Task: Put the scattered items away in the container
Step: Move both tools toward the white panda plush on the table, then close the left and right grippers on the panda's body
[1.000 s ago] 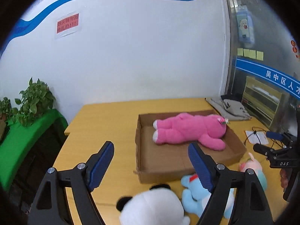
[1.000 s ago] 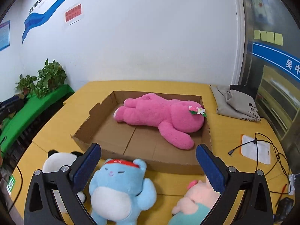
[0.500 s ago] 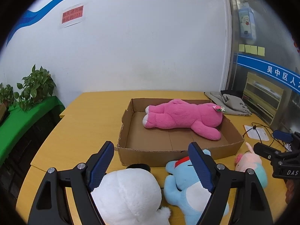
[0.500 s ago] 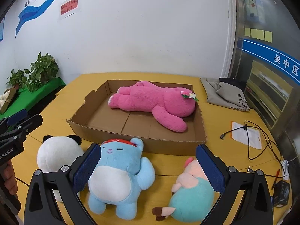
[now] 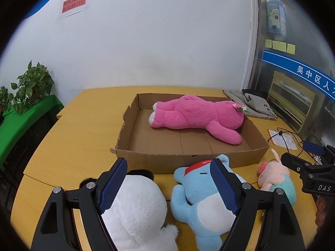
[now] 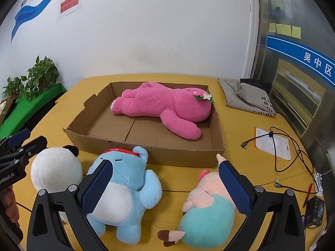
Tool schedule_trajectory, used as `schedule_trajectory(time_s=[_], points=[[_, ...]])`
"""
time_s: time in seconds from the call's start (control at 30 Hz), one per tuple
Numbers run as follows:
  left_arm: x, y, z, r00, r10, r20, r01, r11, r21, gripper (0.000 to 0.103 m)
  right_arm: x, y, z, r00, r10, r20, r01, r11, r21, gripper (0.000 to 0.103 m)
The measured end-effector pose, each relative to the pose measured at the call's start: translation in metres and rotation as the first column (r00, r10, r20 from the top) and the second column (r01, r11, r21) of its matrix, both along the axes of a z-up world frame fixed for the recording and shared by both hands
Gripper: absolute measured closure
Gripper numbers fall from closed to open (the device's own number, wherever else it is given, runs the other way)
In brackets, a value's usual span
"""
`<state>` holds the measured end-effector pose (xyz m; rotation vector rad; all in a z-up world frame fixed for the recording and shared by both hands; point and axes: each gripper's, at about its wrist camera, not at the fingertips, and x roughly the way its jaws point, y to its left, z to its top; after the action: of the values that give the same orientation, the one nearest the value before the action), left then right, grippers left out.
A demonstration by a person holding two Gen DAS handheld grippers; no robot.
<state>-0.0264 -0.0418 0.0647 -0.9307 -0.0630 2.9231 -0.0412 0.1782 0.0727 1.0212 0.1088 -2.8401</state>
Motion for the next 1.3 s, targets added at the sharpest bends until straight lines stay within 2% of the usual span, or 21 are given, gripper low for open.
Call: schedule_trajectory(time_s=[0.33, 0.43, 0.6, 0.7, 0.8, 0.9, 0.97, 1.07, 1.1, 1.17, 1.23, 1.3], points=[[0.002, -0.009, -0.008, 0.997, -0.062, 0.055, 0.060, 0.998, 0.029, 0.022, -0.005, 0.006, -0.006, 1.000, 0.019, 0.017, -0.019, 1.000, 0.004, 0.000], [0.013, -0.021, -0.012, 0.997, -0.045, 0.062, 0.044, 0.999, 0.010, 0.022, -0.007, 0.001, -0.009, 0.999, 0.035, 0.025, -0.035, 0.999, 0.002, 0.000], [0.027, -0.046, -0.021, 0.995, -0.031, 0.092, 0.028, 0.999, 0.028, 0.022, -0.012, -0.014, -0.014, 0.997, 0.067, 0.035, -0.068, 0.998, 0.018, 0.000], [0.033, -0.065, -0.027, 0.994, -0.028, 0.108, 0.021, 0.998, 0.067, 0.022, -0.011, -0.026, -0.017, 0.995, 0.096, 0.033, -0.096, 0.995, 0.021, 0.000], [0.033, -0.093, -0.037, 0.989, -0.028, 0.145, 0.006, 0.988, 0.152, 0.022, -0.007, -0.043, -0.019, 0.985, 0.169, 0.024, -0.169, 0.985, 0.018, 0.000], [0.036, -0.123, -0.046, 0.986, -0.014, 0.167, -0.027, 0.970, 0.243, 0.022, 0.001, -0.071, -0.024, 0.949, 0.311, 0.039, -0.312, 0.950, 0.012, 0.000], [0.037, -0.141, -0.051, 0.985, -0.007, 0.173, -0.045, 0.955, 0.293, 0.022, 0.008, -0.094, -0.029, 0.911, 0.409, 0.046, -0.409, 0.912, -0.004, 0.000], [0.030, -0.164, -0.064, 0.979, -0.033, 0.199, -0.046, 0.925, 0.376, 0.022, 0.015, -0.133, -0.038, 0.824, 0.564, 0.060, -0.560, 0.825, -0.069, 0.000], [0.027, -0.169, -0.069, 0.977, -0.044, 0.207, -0.043, 0.917, 0.396, 0.022, 0.018, -0.150, -0.043, 0.792, 0.607, 0.067, -0.602, 0.794, -0.079, 0.000], [0.018, -0.177, -0.082, 0.970, -0.082, 0.230, -0.027, 0.900, 0.434, 0.022, 0.018, -0.178, -0.055, 0.748, 0.659, 0.083, -0.655, 0.753, -0.071, 0.000], [0.009, -0.183, -0.098, 0.957, -0.117, 0.264, -0.020, 0.885, 0.464, 0.022, 0.014, -0.196, -0.067, 0.731, 0.674, 0.110, -0.671, 0.738, -0.064, 0.000], [0.000, -0.187, -0.111, 0.947, -0.174, 0.271, 0.002, 0.844, 0.537, 0.022, 0.002, -0.210, -0.082, 0.734, 0.663, 0.146, -0.663, 0.746, -0.059, 0.000]])
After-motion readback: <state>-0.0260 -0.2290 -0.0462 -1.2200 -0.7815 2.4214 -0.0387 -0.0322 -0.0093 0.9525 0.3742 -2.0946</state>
